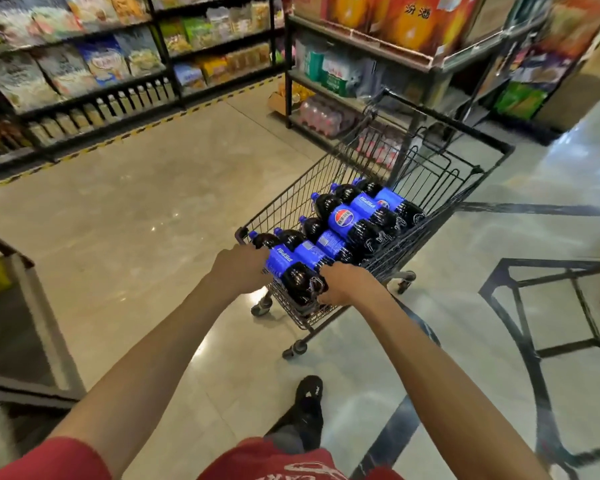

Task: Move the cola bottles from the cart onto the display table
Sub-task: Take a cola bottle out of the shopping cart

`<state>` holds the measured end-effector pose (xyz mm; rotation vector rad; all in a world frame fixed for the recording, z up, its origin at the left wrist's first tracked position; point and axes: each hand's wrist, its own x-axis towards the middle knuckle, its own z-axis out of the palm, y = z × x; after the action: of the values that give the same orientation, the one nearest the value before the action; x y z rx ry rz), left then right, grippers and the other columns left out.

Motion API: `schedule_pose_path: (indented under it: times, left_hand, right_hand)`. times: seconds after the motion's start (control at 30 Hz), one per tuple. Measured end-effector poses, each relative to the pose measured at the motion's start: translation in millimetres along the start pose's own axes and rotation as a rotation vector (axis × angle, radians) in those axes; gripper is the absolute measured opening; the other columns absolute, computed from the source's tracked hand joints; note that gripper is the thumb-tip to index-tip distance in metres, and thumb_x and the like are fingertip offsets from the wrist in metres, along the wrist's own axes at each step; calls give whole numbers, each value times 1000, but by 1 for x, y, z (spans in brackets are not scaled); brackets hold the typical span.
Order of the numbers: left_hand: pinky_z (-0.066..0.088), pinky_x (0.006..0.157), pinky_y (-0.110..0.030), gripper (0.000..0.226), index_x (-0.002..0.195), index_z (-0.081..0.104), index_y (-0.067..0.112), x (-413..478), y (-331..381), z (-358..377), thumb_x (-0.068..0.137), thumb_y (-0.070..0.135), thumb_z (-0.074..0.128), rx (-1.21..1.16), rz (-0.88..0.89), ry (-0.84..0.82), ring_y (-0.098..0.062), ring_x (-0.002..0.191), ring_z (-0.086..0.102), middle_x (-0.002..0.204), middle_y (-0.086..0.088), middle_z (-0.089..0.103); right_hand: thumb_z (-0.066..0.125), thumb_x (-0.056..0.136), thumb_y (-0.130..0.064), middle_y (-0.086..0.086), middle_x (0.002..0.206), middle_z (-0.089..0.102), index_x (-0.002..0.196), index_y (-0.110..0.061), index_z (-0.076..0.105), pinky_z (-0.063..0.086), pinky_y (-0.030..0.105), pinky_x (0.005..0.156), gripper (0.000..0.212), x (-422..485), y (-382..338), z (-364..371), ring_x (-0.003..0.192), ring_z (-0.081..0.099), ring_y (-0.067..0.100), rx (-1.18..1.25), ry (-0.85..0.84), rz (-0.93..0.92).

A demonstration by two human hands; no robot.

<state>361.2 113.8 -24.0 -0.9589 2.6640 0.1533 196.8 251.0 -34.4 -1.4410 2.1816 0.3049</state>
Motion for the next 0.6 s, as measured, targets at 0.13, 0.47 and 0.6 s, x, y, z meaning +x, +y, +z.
schedule_pose_path:
  times: [0.13,0.47,0.6]
  left_hand:
    - [46,78,-36,43,132,49,20,51,18,-12,96,42,56,10,45,-19,-26,111,58,121,-4,59]
    - [42,88,-42,44,133,47,17,179,69,-27,99,44,52,42,90,-71,-32,119,52,124,-10,57]
    - [45,93,-45,43,130,50,16,219,92,-27,97,43,54,40,91,-129,-33,116,54,122,-10,57]
  right_hand:
    - [62,96,-40,13,129,56,138,-10,48,49,45,93,54,23,35,-16,117,58,34,0,-19,34]
    - [60,98,-43,16,140,47,143,-11,43,45,48,98,57,104,125,-55,131,44,37,-56,-14,44]
    - [62,95,-40,15,139,48,142,-11,44,44,46,100,58,126,161,-56,130,45,36,-6,-29,46]
